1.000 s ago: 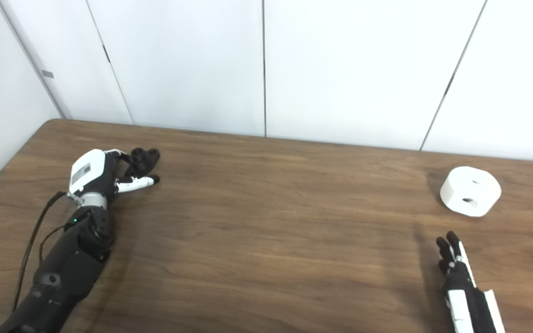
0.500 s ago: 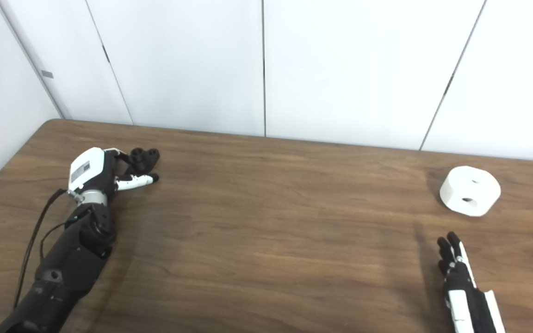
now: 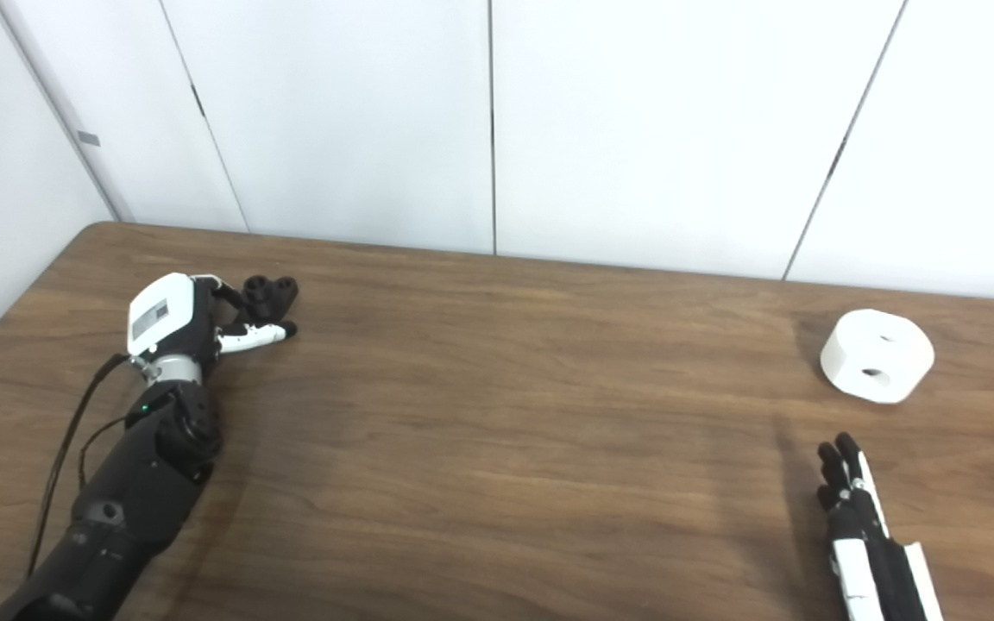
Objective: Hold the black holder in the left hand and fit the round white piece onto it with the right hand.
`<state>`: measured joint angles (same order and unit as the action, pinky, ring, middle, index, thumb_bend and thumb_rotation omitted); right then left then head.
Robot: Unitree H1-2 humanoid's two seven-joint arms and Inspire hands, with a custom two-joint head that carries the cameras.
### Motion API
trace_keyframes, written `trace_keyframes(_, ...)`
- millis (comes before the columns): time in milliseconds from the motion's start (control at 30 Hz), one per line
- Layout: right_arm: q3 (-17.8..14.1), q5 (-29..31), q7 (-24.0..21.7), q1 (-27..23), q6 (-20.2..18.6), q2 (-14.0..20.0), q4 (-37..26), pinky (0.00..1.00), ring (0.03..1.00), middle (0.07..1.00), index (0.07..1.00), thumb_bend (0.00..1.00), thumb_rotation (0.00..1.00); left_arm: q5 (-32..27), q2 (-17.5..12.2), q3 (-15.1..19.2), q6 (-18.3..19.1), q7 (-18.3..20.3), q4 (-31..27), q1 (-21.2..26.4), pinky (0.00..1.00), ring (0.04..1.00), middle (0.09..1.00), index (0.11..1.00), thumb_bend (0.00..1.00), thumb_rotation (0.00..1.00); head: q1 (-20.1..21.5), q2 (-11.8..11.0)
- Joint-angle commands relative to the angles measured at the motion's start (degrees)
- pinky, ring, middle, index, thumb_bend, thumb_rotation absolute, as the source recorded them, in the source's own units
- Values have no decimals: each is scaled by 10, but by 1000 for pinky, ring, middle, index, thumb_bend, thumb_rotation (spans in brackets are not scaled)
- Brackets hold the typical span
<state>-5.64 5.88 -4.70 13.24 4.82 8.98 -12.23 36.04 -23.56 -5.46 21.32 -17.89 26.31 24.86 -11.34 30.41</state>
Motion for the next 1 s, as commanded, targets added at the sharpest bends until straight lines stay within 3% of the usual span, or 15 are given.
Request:
trace_keyframes(0, 5, 4, -6, 24, -3, -2, 7, 1000, 1000, 979, 1000, 634, 924, -4, -3, 9, -6, -16, 5, 15, 902, 883, 793, 497, 555, 77, 2, 0)
trace_keyframes(233, 5, -1, -5, 24, -1, 0, 7, 1000, 1000, 980, 1000, 645, 900, -15, -4, 14, -22, -18, 10, 15, 884, 883, 763, 483, 523, 49, 3, 3)
trace_keyframes(433, 5, -1, -11, 23, 2, 9, 10, 1000, 997, 972, 1000, 621, 677, -10, -9, -5, -6, 14, -5, 10, 826, 856, 764, 484, 522, 49, 1, 3)
trace_keyframes(600, 5, -3, -12, 25, 0, 12, 9, 1000, 992, 968, 1000, 635, 669, -13, -9, -7, 12, 28, -18, 10, 803, 851, 773, 486, 521, 50, 1, 4)
trace_keyframes(967, 5, -6, -11, 26, -4, 14, 4, 1000, 993, 973, 1000, 628, 715, -14, -13, -10, 2, 32, -33, 4, 768, 832, 764, 486, 521, 49, 1, 13)
